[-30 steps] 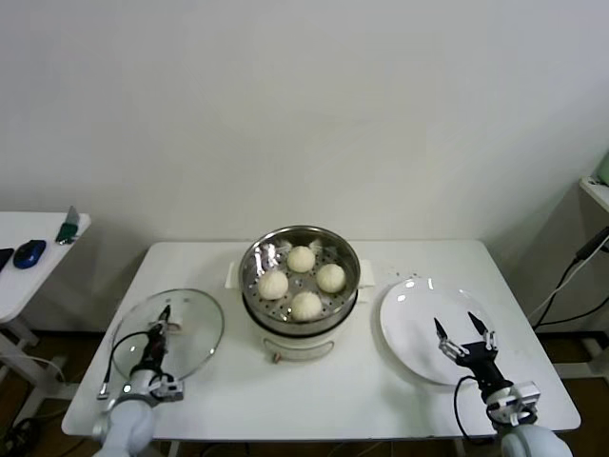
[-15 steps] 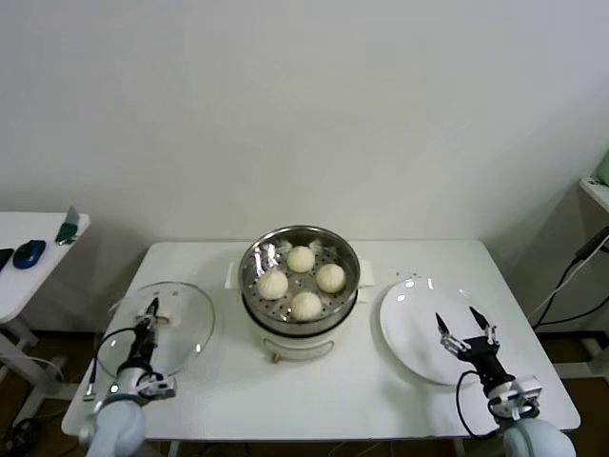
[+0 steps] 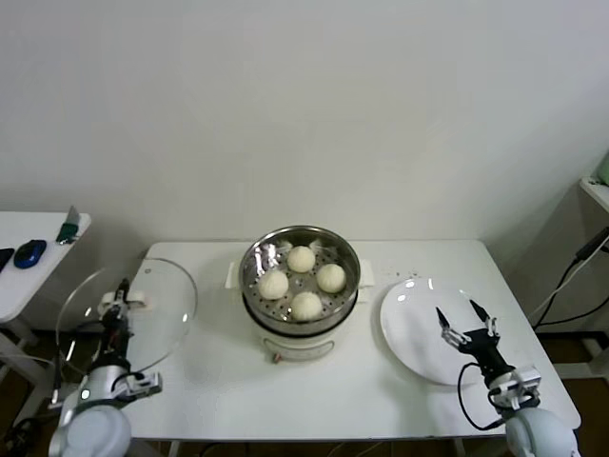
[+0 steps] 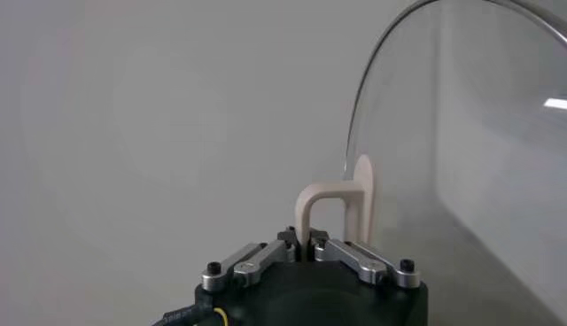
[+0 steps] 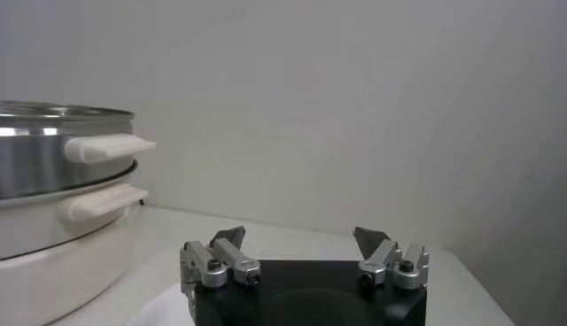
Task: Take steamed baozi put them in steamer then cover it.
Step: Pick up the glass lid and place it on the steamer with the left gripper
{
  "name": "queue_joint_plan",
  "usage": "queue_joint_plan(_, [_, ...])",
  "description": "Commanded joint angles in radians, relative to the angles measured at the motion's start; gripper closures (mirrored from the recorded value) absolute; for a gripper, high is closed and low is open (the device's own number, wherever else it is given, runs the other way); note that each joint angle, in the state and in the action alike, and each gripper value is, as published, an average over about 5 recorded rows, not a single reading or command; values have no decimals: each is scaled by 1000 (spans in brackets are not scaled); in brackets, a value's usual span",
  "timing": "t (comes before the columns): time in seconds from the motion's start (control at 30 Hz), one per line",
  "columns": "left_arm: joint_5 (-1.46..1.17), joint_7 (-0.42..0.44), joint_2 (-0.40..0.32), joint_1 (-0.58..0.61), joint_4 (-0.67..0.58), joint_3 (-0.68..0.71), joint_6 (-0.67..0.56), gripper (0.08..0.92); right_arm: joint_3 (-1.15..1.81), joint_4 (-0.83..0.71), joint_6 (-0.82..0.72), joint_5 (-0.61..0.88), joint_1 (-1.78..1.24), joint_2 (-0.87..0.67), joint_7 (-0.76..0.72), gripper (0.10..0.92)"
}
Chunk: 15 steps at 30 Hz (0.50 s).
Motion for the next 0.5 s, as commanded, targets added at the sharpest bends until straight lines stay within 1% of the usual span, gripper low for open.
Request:
queue_joint_plan(0.03, [-52,80,148,49,-345,87,278,842,-26,-19,-4,1,40,-36,7,203])
queue_joint_plan(0.13, [-66,91,197,4,-346,149,315,842,-39,-30,-6,-2,56,-42,12,203])
queue_joint_plan(0.23, [-74,123,233,-55,-341,234,355,842,-53,-44,-8,-5,76,-44,15,203])
queue_joint_plan(0.33, [-65,171,235,-141,-331,337,395,842,-69,-57,-12,-8,97,-44,21,203])
queue_joint_plan(0.5, [-8,268,202,-313,-295,520,447,842,-88,-75,-16,-16,123,-41,28,203])
